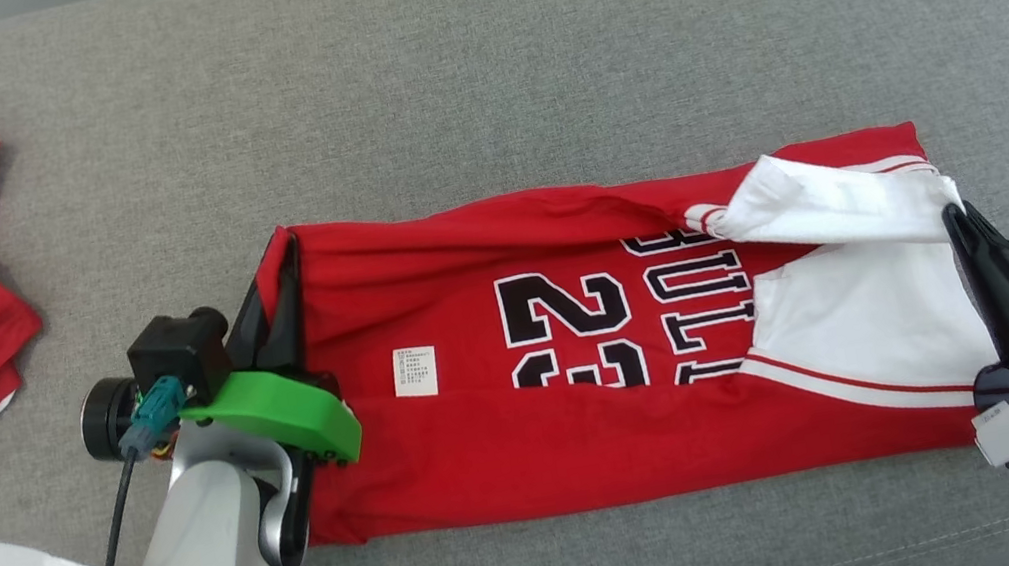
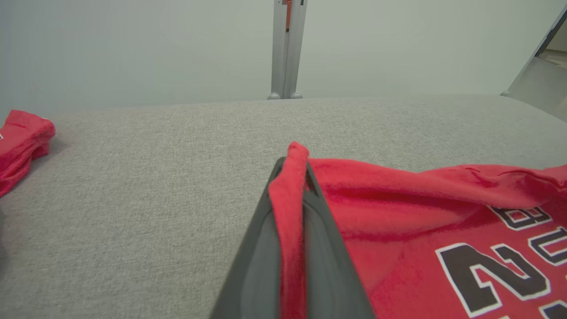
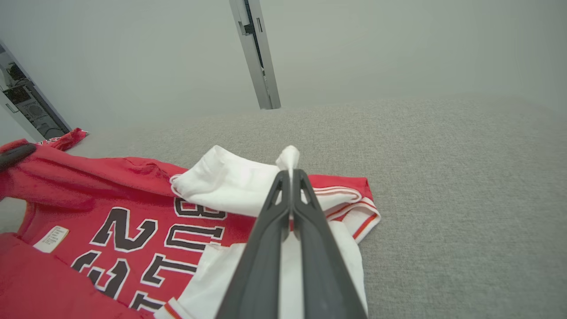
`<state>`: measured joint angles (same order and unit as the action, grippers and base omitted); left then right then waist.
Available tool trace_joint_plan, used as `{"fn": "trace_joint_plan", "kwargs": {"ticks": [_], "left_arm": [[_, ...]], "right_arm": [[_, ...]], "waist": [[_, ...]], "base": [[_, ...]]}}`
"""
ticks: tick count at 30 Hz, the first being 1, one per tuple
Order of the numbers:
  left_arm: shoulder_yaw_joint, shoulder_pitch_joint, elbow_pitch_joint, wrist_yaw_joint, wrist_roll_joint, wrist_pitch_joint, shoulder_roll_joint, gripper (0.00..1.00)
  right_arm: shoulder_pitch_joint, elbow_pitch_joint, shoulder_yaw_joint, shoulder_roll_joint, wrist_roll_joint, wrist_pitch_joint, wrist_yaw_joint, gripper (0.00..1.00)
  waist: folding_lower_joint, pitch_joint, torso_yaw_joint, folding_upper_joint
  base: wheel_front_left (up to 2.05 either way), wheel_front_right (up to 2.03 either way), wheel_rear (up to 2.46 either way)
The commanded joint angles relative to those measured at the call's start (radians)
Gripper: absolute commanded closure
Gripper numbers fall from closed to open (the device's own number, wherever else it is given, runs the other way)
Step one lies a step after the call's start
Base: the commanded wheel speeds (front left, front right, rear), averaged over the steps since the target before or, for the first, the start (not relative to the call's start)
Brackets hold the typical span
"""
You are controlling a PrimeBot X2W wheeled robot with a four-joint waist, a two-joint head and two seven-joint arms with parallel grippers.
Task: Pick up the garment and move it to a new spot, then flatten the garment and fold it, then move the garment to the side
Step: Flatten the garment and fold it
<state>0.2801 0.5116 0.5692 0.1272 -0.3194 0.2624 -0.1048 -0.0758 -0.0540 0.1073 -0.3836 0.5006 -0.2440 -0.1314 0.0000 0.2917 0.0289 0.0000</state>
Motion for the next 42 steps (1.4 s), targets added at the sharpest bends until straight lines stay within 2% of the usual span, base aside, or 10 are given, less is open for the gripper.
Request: {"fn": "trace_joint_plan", "kwargs": {"ticks": [1, 10, 11, 12, 13, 14, 16, 17, 19, 42], "left_arm": [[-0.012, -0.027, -0.020, 0.003, 0.002, 0.003, -0.003, 1.00], [-0.029, -0.162, -0.114, 0.004, 0.023, 0.003, 0.014, 1.00], [-0.030, -0.169, -0.116, 0.004, 0.020, 0.003, 0.015, 0.85], [-0.032, -0.174, -0.118, 0.004, 0.018, 0.003, 0.017, 0.54], [-0.032, -0.181, -0.119, 0.004, 0.015, 0.003, 0.020, 0.06], [-0.035, -0.185, -0.125, 0.004, 0.009, 0.003, 0.023, 0.00], [-0.040, -0.199, -0.136, 0.004, 0.012, 0.003, 0.026, 0.00], [-0.045, -0.211, -0.142, 0.004, 0.016, 0.003, 0.028, 0.00], [-0.063, -0.233, -0.163, 0.004, 0.022, 0.003, 0.032, 0.00], [-0.229, -0.408, -0.408, -0.027, 0.093, 0.002, 0.053, 0.00]], "right_arm": [[0.024, 0.007, -0.013, 0.006, -0.006, 0.003, 0.002, 1.00], [0.143, 0.012, -0.066, 0.051, -0.012, 0.004, 0.002, 1.00], [0.156, 0.008, -0.072, 0.057, -0.011, 0.005, 0.002, 1.00], [0.165, 0.005, -0.075, 0.065, -0.007, 0.006, 0.002, 1.00], [0.177, 0.005, -0.073, 0.072, -0.004, 0.007, 0.002, 1.00], [0.186, 0.004, -0.072, 0.077, 0.000, 0.008, 0.002, 1.00], [0.207, 0.003, -0.068, 0.086, 0.007, 0.009, 0.002, 1.00], [0.216, 0.001, -0.064, 0.089, 0.007, 0.009, 0.002, 0.88], [0.227, -0.001, -0.056, 0.096, 0.008, 0.007, 0.002, 0.00], [-0.029, -0.268, -0.079, 0.025, -0.136, 0.147, 0.002, 0.00]], "waist": [[0.0000, -0.005, 0.001, 0.0000], [0.0000, -0.028, 0.017, 0.0000], [0.0000, -0.031, 0.019, 0.0000], [0.0000, -0.034, 0.020, 0.0000], [0.0000, -0.039, 0.021, 0.0000], [0.0000, -0.042, 0.022, 0.0000], [0.0000, -0.052, 0.022, 0.0000], [0.0000, -0.058, 0.020, 0.0000], [0.0000, -0.067, 0.018, 0.0000], [0.0000, -0.111, 0.090, 0.0000]], "base": [[0.00, 0.00, 0.00], [0.00, 0.00, 0.00], [0.00, 0.00, 0.00], [0.00, 0.00, 0.00], [0.00, 0.00, 0.00], [0.00, 0.00, 0.00], [0.00, 0.00, 0.00], [0.00, 0.00, 0.00], [0.00, 0.00, 0.00], [0.00, 0.00, 0.00]]}}
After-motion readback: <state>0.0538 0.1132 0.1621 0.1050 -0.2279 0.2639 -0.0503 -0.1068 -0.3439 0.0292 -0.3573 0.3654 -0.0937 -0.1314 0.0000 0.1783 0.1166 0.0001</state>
